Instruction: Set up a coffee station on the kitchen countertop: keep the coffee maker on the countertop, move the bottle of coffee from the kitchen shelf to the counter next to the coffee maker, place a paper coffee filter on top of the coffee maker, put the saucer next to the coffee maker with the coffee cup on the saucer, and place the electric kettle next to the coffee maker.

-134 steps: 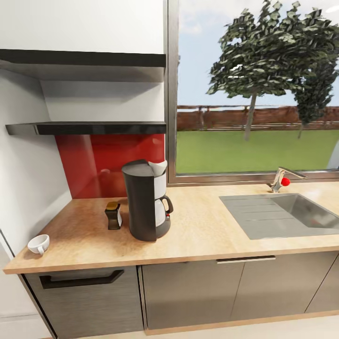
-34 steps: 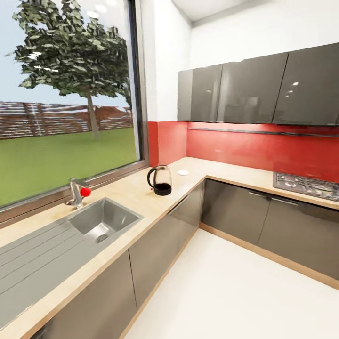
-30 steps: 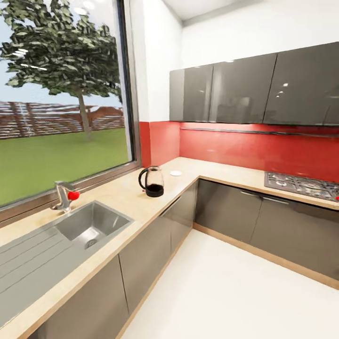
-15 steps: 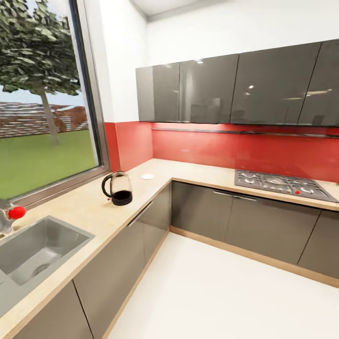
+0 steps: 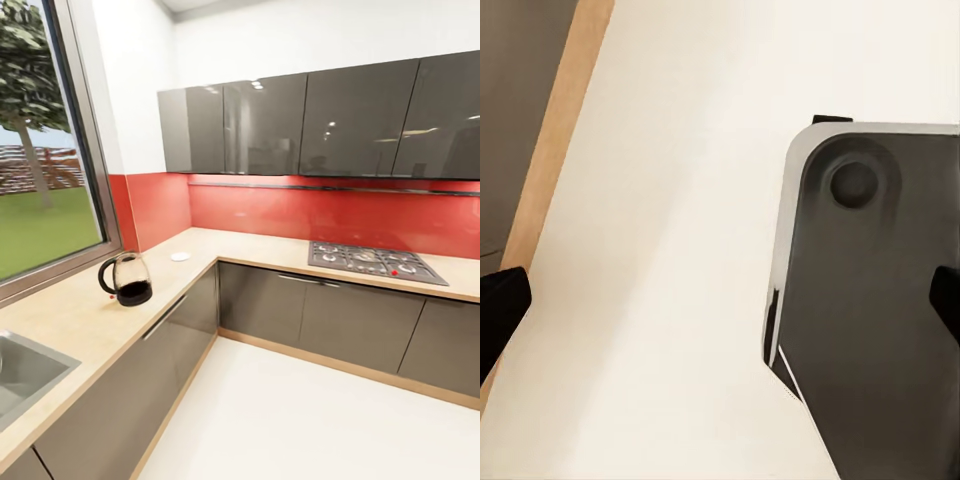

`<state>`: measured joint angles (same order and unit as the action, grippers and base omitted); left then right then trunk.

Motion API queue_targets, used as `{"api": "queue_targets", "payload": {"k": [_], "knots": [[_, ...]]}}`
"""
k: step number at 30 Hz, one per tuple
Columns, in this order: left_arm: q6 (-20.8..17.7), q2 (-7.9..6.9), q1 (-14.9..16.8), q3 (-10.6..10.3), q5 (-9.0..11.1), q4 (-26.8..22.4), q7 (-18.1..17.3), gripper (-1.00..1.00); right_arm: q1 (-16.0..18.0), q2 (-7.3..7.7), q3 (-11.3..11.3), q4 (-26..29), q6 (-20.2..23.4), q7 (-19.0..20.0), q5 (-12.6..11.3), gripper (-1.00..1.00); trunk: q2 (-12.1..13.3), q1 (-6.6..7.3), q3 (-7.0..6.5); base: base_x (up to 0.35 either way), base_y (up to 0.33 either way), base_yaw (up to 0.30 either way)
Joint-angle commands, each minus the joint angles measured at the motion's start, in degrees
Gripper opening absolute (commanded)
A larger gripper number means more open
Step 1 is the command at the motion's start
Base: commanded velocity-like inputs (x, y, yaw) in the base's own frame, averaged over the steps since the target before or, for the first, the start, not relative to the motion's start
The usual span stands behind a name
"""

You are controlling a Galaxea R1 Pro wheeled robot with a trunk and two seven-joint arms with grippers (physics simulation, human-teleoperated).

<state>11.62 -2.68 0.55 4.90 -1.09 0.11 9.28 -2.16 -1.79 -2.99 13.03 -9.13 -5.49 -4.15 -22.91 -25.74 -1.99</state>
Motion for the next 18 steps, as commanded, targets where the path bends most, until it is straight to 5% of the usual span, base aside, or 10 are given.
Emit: {"api": "queue_targets", "payload": {"k": [1,18], "knots": [[0.2,0.01,0.0,0.4,-0.1,0.1,0.0,1.00,0.0,0.02,-0.3,0.1,-0.1,-0.2,-0.4,1.00,0.0,-0.05,0.00,0.285,-0.150,-0.005],[0.3,-0.05,0.0,0.6,0.0,-0.1,0.0,1.00,0.0,0.04,-0.1,0.1,-0.1,-0.2,-0.5,1.00,0.0,-0.05,0.00,0.293,-0.127,-0.001]]}}
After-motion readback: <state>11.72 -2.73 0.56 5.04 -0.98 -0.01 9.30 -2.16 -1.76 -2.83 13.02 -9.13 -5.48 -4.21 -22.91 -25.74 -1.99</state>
